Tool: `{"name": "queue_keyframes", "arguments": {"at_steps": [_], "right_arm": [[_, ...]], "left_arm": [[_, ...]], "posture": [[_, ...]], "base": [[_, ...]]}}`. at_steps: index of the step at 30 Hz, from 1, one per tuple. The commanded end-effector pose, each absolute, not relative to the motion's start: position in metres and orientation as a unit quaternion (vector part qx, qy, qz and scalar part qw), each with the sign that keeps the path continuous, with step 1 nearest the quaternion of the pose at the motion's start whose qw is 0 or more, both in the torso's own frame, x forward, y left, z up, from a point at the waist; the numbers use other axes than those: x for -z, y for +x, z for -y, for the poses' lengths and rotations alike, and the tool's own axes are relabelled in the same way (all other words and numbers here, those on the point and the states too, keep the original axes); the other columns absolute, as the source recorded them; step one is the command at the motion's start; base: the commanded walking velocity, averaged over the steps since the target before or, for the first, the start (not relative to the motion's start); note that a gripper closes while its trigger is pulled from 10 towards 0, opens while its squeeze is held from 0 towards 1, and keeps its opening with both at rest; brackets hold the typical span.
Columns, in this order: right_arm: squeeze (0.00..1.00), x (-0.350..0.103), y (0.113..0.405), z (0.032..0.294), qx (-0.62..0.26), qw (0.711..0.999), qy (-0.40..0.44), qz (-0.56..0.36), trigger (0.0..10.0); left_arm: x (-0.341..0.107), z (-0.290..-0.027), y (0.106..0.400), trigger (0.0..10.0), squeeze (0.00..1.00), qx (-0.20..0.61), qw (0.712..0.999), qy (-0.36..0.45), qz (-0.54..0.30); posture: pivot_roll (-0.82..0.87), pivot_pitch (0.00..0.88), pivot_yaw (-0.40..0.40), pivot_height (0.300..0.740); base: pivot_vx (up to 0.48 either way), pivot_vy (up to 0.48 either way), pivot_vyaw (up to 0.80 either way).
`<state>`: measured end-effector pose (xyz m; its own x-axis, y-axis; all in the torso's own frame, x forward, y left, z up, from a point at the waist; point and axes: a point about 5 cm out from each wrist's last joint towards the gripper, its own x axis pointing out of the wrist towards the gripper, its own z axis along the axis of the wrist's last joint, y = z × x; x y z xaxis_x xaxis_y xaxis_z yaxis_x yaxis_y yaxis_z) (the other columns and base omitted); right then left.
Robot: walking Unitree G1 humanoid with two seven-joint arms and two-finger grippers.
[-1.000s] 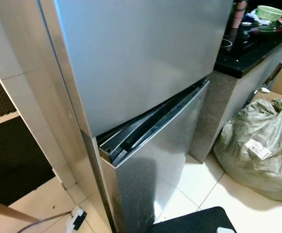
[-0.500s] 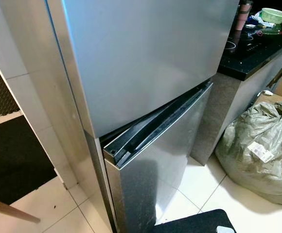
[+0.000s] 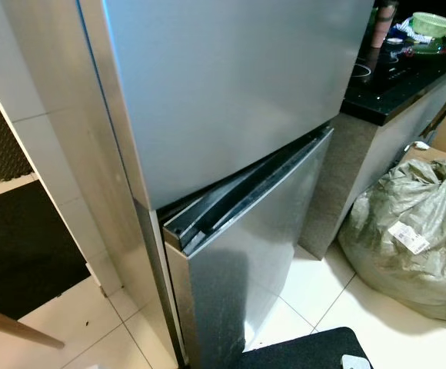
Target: Restocking fridge
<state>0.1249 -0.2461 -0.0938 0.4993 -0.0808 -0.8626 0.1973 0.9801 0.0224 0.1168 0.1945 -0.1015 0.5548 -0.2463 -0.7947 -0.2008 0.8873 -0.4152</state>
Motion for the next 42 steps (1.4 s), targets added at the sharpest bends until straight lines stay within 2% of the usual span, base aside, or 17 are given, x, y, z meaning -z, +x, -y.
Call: {"name": "queue_keyframes", "arguments": {"at_steps": [1, 13, 21, 29, 36, 42], "right_arm": [[0.00, 0.095, 0.122, 0.246, 0.083, 0.861, 0.058, -0.498, 10.0], [0.00, 0.096, 0.118, 0.246, 0.084, 0.859, 0.060, -0.501, 10.0], [0.00, 0.096, 0.119, 0.245, 0.082, 0.860, 0.061, -0.500, 10.0], [0.00, 0.096, 0.119, 0.244, 0.081, 0.860, 0.061, -0.500, 10.0], [0.00, 0.096, 0.119, 0.244, 0.080, 0.860, 0.061, -0.500, 10.0], [0.00, 0.097, 0.117, 0.244, 0.080, 0.859, 0.061, -0.502, 10.0]], "left_arm": [[0.104, -0.191, 0.112, 10.0, 0.00, 0.012, 0.845, -0.232, -0.482], [0.104, -0.188, 0.114, 10.0, 0.00, 0.020, 0.847, -0.219, -0.485], [0.104, -0.190, 0.112, 10.0, 0.00, 0.032, 0.845, -0.210, -0.491], [0.104, -0.189, 0.113, 10.0, 0.00, 0.036, 0.847, -0.200, -0.492], [0.099, -0.196, 0.128, 10.0, 0.00, 0.007, 0.863, -0.197, -0.465], [0.088, -0.211, 0.151, 10.0, 0.00, -0.017, 0.893, -0.185, -0.411]], "posture": [[-0.06, 0.000, -0.040, 0.740], [-0.06, 0.000, -0.038, 0.740], [-0.07, 0.000, -0.036, 0.740], [-0.07, 0.000, -0.032, 0.740], [-0.07, 0.000, -0.030, 0.740], [-0.07, 0.000, -0.030, 0.740]], "base": [[-0.409, 0.000, 0.00], [-0.400, 0.000, 0.00], [0.000, 0.000, 0.00], [0.000, -0.438, 0.00], [0.000, -0.082, 0.00], [0.000, 0.000, 0.00]]}}
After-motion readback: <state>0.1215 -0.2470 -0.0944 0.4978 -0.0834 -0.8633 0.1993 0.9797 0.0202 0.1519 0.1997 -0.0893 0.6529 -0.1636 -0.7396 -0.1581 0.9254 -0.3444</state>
